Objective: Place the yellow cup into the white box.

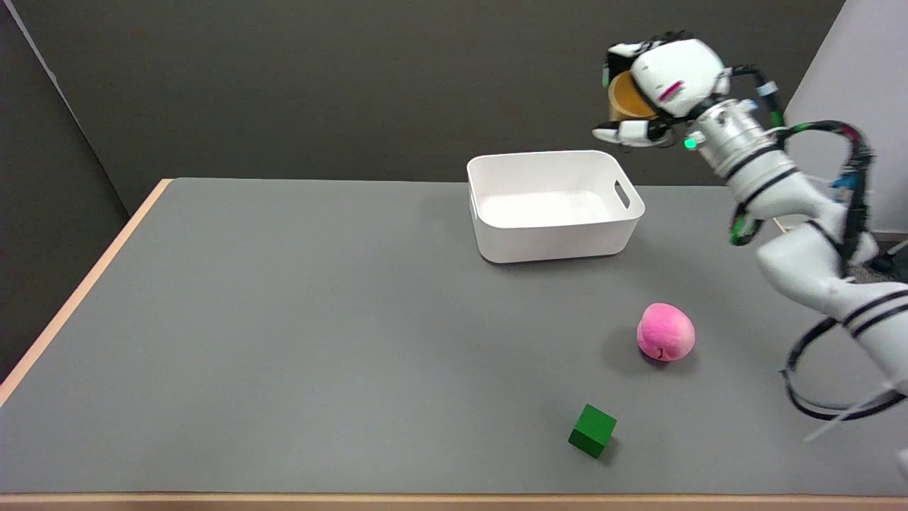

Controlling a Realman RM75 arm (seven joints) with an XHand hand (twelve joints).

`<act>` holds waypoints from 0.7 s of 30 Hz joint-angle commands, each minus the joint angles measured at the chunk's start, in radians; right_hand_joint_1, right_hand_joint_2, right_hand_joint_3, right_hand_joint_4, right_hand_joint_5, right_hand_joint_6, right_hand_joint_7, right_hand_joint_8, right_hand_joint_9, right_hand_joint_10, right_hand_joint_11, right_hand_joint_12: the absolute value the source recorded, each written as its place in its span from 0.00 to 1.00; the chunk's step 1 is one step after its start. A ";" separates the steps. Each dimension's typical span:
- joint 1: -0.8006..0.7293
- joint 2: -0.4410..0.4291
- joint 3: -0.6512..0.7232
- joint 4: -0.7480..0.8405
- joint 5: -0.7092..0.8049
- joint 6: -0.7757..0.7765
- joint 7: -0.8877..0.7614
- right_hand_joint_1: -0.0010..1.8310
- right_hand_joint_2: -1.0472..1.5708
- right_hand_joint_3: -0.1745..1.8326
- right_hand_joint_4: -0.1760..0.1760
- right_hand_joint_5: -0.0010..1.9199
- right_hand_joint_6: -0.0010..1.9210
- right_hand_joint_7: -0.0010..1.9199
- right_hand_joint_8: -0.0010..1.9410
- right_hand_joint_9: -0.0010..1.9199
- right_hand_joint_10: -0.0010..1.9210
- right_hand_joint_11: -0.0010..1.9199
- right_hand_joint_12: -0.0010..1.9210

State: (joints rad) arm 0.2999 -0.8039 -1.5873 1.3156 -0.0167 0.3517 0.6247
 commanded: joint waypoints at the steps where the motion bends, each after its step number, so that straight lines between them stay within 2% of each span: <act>1: 0.349 -0.329 -0.310 -0.445 -0.015 0.051 -0.031 0.74 0.84 0.17 0.00 0.31 0.84 0.46 0.62 0.38 0.73 0.48 1.00; 4: 0.396 -0.372 -0.319 -0.554 -0.014 0.064 -0.031 0.73 0.84 0.16 0.00 0.31 0.84 0.46 0.62 0.38 0.73 0.47 1.00; 10: 0.431 -0.407 -0.329 -0.662 -0.008 0.066 -0.031 0.73 0.84 0.16 0.00 0.31 0.85 0.46 0.62 0.38 0.74 0.47 1.00; 19: 0.392 -0.402 -0.332 -0.655 0.175 0.057 -0.113 0.73 0.85 0.15 0.00 0.31 0.85 0.45 0.62 0.37 0.74 0.47 1.00; 21: 0.371 -0.395 -0.331 -0.626 0.238 0.055 -0.113 0.66 0.86 0.14 0.17 0.29 0.87 0.43 0.64 0.39 0.65 0.41 1.00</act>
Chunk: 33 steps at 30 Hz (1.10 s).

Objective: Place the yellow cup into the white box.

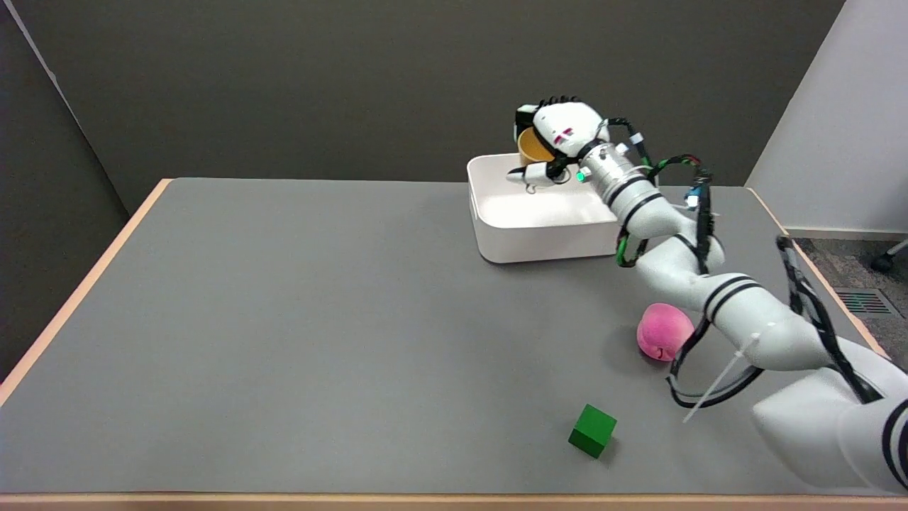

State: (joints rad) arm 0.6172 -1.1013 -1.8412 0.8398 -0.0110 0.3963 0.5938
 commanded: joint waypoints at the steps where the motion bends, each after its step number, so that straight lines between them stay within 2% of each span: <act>1: 0.045 -0.094 -0.075 -0.138 0.253 0.011 -0.082 0.61 0.84 0.22 0.37 0.27 0.82 0.41 0.60 0.38 0.61 0.36 1.00; 2: 0.036 -0.090 -0.073 -0.125 0.264 0.011 -0.082 0.56 0.77 0.40 0.67 0.24 0.71 0.36 0.51 0.34 0.60 0.32 1.00; 3: 0.027 -0.083 -0.071 -0.107 0.269 0.008 -0.082 0.50 0.71 0.55 0.93 0.20 0.58 0.31 0.41 0.29 0.56 0.26 0.96; 4: 0.021 -0.077 -0.071 -0.093 0.269 0.004 -0.082 0.43 0.67 0.56 0.87 0.15 0.39 0.22 0.27 0.19 0.44 0.17 0.81; 5: 0.013 -0.072 -0.071 -0.077 0.269 -0.002 -0.082 0.36 0.65 0.57 0.82 0.11 0.25 0.14 0.17 0.11 0.35 0.10 0.69; 7: -0.002 -0.060 -0.069 -0.047 0.269 -0.011 -0.082 0.29 0.63 0.58 0.83 0.08 0.23 0.09 0.15 0.06 0.31 0.07 0.63; 9: -0.017 -0.054 -0.065 -0.031 0.269 -0.012 -0.077 0.27 0.62 0.55 0.84 0.07 0.21 0.05 0.12 0.02 0.27 0.01 0.62; 11: -0.036 -0.048 -0.058 -0.009 0.282 -0.012 -0.076 0.25 0.62 0.53 0.84 0.07 0.19 0.03 0.12 0.00 0.26 0.00 0.60; 13: -0.049 -0.043 -0.055 0.010 0.302 -0.011 -0.081 0.20 0.60 0.54 0.85 0.05 0.23 0.02 0.07 0.00 0.15 0.00 0.55; 15: -0.062 -0.039 -0.051 0.024 0.306 -0.003 -0.082 0.20 0.60 0.54 0.84 0.05 0.23 0.01 0.06 0.00 0.13 0.00 0.52; 18: -0.088 -0.033 -0.038 0.068 0.318 0.013 -0.082 0.21 0.62 0.50 0.82 0.07 0.17 0.00 0.07 0.00 0.10 0.00 0.47; 22: -0.140 -0.024 -0.011 0.169 0.381 0.099 -0.082 0.20 0.61 0.50 0.79 0.06 0.18 0.00 0.07 0.00 0.08 0.00 0.44; 24: -0.162 -0.016 -0.008 0.234 0.432 0.143 -0.082 0.19 0.60 0.55 0.77 0.04 0.22 0.02 0.07 0.00 0.11 0.00 0.44; 30: -0.250 0.027 -0.040 0.458 0.579 0.248 -0.075 0.16 0.62 0.56 0.74 0.05 0.21 0.04 0.11 0.02 0.16 0.00 0.48; 33: -0.336 0.039 -0.049 0.536 0.616 0.303 -0.074 0.14 0.65 0.52 0.73 0.07 0.19 0.06 0.12 0.00 0.24 0.00 0.48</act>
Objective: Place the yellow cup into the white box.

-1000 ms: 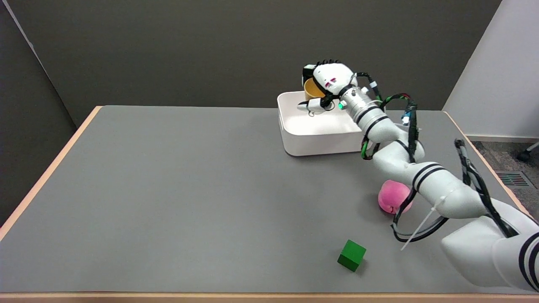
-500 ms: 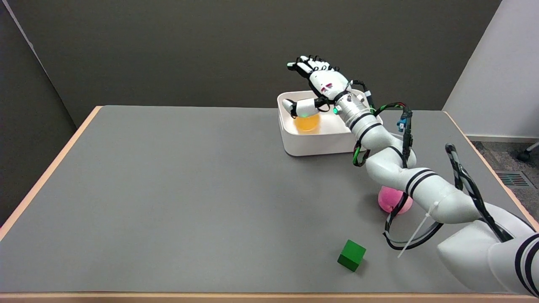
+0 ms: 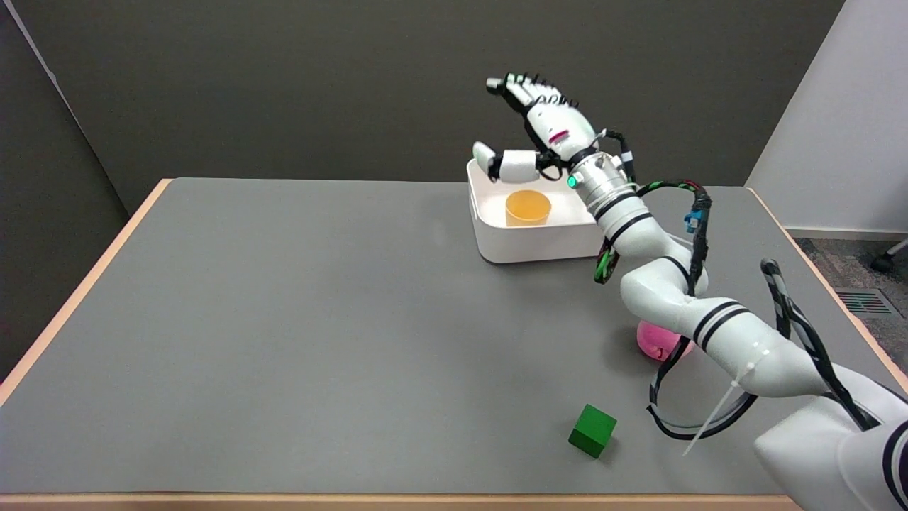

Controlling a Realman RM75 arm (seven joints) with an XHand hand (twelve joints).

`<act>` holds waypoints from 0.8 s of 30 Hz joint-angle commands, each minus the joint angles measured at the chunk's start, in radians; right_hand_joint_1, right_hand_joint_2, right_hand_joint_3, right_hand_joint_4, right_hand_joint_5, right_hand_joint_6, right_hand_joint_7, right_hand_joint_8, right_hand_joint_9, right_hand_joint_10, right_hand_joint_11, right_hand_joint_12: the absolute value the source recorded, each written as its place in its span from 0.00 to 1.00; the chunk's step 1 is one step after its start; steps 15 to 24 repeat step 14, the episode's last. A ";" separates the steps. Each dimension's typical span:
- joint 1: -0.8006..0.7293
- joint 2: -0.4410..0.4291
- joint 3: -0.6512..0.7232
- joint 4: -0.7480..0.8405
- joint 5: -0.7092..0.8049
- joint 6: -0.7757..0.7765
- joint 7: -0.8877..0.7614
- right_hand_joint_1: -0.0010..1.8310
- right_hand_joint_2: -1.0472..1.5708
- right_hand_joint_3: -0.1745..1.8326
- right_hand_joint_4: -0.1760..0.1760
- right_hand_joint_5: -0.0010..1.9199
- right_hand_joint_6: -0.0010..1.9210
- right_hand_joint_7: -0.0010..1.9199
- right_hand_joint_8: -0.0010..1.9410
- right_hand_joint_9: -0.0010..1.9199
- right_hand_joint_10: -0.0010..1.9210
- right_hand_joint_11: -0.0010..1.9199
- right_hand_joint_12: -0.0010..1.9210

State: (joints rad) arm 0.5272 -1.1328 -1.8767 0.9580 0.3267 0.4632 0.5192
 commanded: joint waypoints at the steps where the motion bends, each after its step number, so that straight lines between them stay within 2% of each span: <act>1: -0.287 0.071 -0.011 0.436 0.296 0.269 -0.004 0.14 0.64 0.55 0.73 0.07 0.21 0.06 0.14 0.01 0.25 0.00 0.50; 4: -0.388 0.070 0.019 0.454 0.371 0.381 -0.008 0.12 0.63 0.58 0.73 0.08 0.23 0.10 0.16 0.02 0.30 0.00 0.53; 7: -0.468 0.080 0.046 0.449 0.491 0.514 0.001 0.12 0.64 0.58 0.73 0.09 0.24 0.13 0.17 0.04 0.31 0.00 0.53; 12: -0.518 0.131 -0.007 0.397 0.625 0.667 0.001 0.11 0.64 0.58 0.72 0.10 0.24 0.14 0.18 0.04 0.31 0.00 0.54; 14: -0.519 0.140 -0.019 0.366 0.674 0.687 0.001 0.11 0.64 0.58 0.69 0.10 0.24 0.14 0.18 0.04 0.32 0.00 0.54; 24: -0.519 0.140 -0.019 0.366 0.674 0.687 0.001 0.11 0.64 0.58 0.69 0.10 0.24 0.14 0.18 0.04 0.32 0.00 0.54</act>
